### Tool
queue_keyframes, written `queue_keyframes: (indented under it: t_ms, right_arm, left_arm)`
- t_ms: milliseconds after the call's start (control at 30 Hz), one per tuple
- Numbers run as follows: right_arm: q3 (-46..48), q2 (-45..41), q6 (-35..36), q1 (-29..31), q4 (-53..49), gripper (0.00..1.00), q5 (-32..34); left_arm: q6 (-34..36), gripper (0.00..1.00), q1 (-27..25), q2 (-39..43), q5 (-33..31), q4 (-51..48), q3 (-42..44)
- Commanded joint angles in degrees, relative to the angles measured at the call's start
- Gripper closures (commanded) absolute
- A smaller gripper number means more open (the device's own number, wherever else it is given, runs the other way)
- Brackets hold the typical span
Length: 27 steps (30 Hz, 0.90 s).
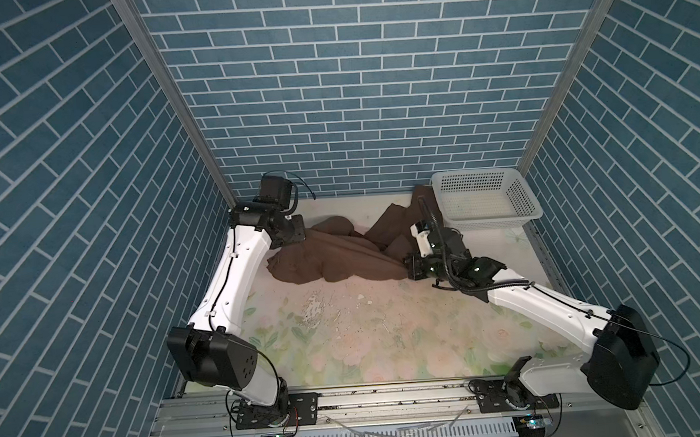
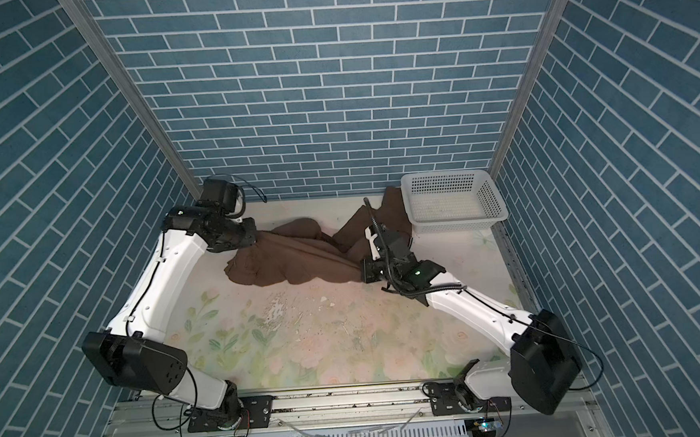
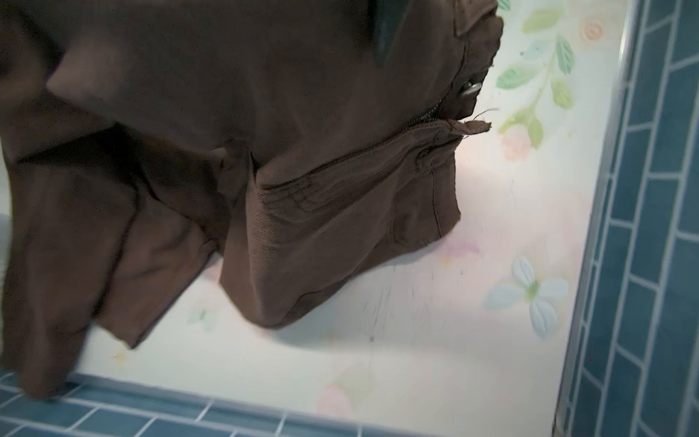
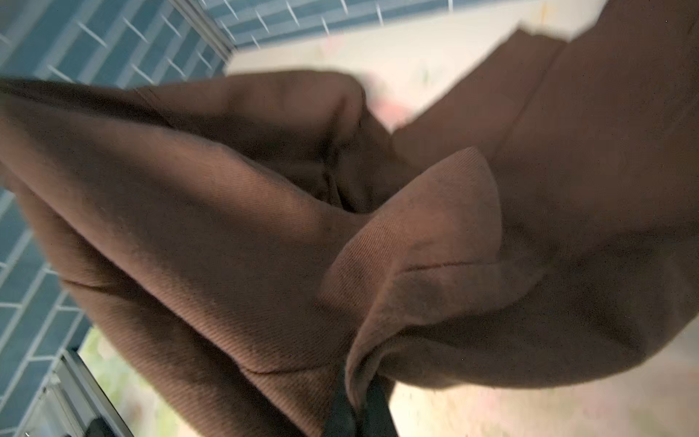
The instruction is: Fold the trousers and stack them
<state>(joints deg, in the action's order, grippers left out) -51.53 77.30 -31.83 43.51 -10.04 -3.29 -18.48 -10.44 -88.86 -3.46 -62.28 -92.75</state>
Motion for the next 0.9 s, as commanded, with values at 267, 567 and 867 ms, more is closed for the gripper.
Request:
queue_keyframes:
  t_ms: [267, 567, 867]
  right_arm:
    - [-5.6, -2.8, 9.3, -1.9, -9.4, 0.17, 19.4]
    - [-21.3, 17.1, 10.1, -12.2, -14.6, 0.25, 15.5]
    - [-34.8, 34.8, 5.2, -15.8, -17.7, 0.28, 11.4]
  left_arm:
    - [-4.8, 0.09, 3.1, 8.0, -6.4, 1.5, 12.1]
    - [-10.7, 0.04, 6.1, 7.6, -6.5, 4.6, 24.6]
    - [-13.0, 0.07, 10.2, 3.0, -0.5, 15.9, 32.0]
